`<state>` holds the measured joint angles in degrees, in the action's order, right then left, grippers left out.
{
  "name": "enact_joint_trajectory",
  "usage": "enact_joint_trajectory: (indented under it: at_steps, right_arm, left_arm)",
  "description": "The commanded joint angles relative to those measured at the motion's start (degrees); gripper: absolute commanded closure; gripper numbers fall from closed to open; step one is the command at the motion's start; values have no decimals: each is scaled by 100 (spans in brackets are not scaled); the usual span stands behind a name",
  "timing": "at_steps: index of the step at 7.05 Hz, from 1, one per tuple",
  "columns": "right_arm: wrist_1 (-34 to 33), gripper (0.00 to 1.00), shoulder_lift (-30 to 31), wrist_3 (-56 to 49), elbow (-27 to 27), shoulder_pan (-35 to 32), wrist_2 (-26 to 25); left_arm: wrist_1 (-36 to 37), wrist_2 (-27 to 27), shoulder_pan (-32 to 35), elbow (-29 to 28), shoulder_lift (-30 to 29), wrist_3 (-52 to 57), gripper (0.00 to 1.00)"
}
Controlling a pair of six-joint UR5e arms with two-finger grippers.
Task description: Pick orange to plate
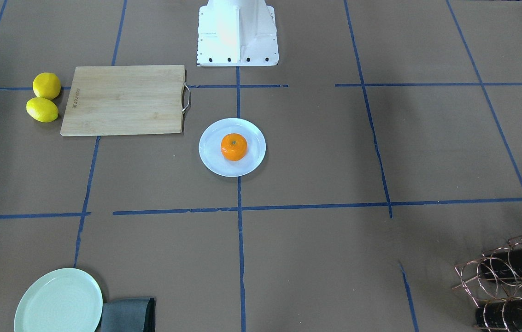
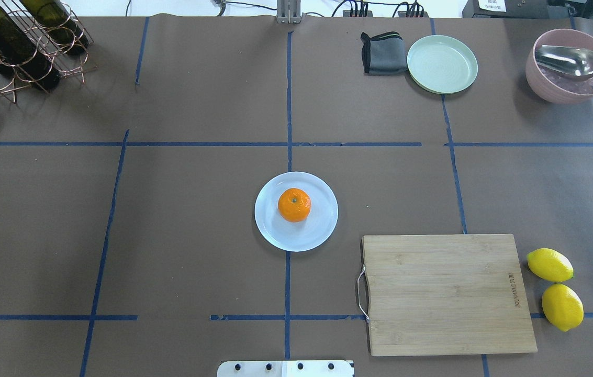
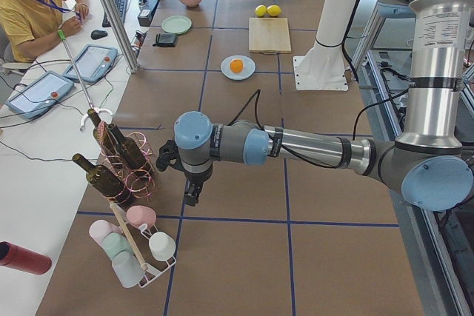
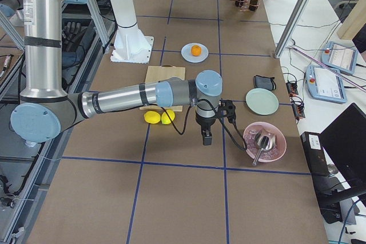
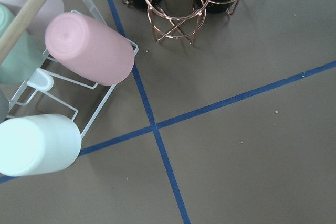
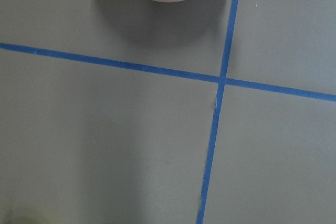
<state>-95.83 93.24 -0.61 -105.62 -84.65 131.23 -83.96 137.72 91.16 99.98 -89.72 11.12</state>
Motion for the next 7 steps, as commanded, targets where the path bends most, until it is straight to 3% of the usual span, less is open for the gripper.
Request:
enact_joint_trajectory:
  at_steps: [1,3,5,7]
  right_arm:
    - [29,0,-25,-620,426,150,-28]
    - [38,0,-16,-616,577,150,155]
    - [134,0,-60,-607,727,142,474]
    - [135,0,-95,-615,780,142,509]
  left_arm:
    - [179,62,-45,57,112,-22,0]
    - [-21,62,-54,5,113,22,0]
    - [-1267,10,-63,-224,182,13,0]
    - [-1254,10,-72,-242,227,22,0]
